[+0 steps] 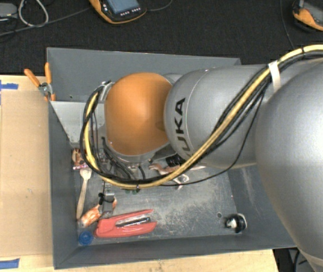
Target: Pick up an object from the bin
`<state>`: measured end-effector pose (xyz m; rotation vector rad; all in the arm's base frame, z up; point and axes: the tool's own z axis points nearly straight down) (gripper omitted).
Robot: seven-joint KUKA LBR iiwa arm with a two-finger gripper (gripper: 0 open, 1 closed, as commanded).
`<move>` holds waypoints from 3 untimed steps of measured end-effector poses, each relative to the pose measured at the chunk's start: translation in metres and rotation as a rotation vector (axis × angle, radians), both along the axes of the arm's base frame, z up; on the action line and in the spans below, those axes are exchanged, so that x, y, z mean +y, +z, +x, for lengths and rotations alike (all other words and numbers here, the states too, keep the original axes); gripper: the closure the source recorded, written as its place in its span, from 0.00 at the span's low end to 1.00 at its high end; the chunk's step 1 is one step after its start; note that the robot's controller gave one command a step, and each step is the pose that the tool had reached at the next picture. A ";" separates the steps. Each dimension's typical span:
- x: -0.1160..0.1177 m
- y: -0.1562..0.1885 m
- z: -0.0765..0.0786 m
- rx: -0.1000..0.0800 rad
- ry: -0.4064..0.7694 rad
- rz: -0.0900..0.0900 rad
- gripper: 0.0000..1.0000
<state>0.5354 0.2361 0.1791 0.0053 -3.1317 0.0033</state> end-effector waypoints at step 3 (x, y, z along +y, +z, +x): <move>-0.024 -0.038 -0.039 -0.010 0.064 0.003 0.00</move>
Offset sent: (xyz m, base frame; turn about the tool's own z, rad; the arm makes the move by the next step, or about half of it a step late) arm -0.0493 -0.0373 -0.0902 0.0137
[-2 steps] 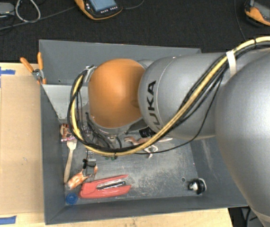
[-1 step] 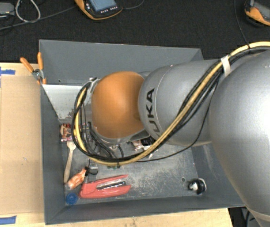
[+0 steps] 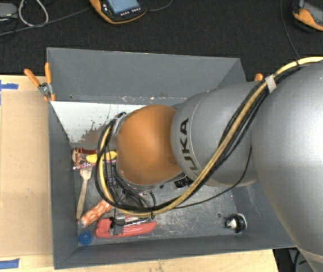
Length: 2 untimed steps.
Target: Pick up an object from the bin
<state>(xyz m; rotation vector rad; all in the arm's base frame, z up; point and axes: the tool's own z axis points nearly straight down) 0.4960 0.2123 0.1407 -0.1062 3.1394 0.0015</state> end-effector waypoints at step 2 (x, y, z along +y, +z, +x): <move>-0.011 -0.076 -0.002 -0.012 -0.034 0.007 0.00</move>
Offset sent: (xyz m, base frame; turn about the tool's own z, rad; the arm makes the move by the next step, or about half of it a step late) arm 0.0052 -0.0188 -0.0674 0.0573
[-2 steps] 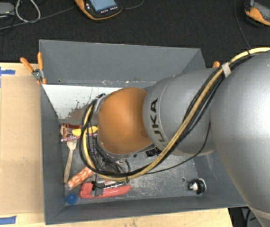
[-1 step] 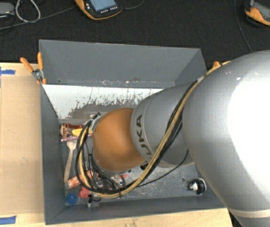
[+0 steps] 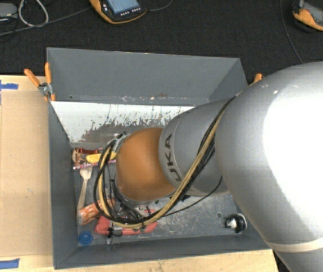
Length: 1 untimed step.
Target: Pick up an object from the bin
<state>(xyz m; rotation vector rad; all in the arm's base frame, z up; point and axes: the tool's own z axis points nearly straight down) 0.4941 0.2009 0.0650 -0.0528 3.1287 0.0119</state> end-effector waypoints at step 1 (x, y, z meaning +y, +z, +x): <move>0.011 0.067 -0.009 -0.004 0.056 0.000 1.00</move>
Offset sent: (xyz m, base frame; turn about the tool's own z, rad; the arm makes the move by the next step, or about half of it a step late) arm 0.0000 0.0000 0.0000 0.0000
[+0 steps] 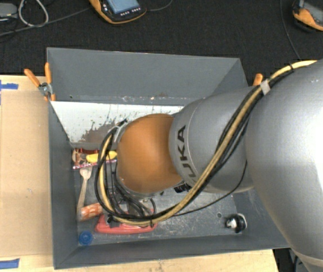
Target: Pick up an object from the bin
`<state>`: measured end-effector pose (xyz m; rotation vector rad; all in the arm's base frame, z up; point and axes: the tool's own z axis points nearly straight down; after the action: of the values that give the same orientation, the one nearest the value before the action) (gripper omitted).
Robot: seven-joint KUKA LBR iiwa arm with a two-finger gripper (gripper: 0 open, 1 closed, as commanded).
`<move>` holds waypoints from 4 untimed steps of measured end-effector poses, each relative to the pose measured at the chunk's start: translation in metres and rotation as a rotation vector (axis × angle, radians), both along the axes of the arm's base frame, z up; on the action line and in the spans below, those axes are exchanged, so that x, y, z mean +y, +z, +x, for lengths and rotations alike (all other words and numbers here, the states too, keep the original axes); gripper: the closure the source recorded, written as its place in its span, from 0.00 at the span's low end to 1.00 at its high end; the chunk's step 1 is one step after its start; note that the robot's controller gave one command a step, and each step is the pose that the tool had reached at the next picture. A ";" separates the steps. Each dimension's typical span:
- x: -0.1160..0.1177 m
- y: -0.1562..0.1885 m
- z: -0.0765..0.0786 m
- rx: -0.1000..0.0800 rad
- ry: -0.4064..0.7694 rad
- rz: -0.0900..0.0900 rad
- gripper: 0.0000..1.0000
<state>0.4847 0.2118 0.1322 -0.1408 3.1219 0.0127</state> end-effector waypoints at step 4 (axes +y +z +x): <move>-0.008 0.070 0.077 0.004 -0.144 0.002 1.00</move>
Offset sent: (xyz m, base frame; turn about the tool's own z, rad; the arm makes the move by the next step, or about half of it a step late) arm 0.0082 -0.0029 0.0554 -0.0057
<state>0.5616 0.2042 0.2019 0.0845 3.1269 0.0140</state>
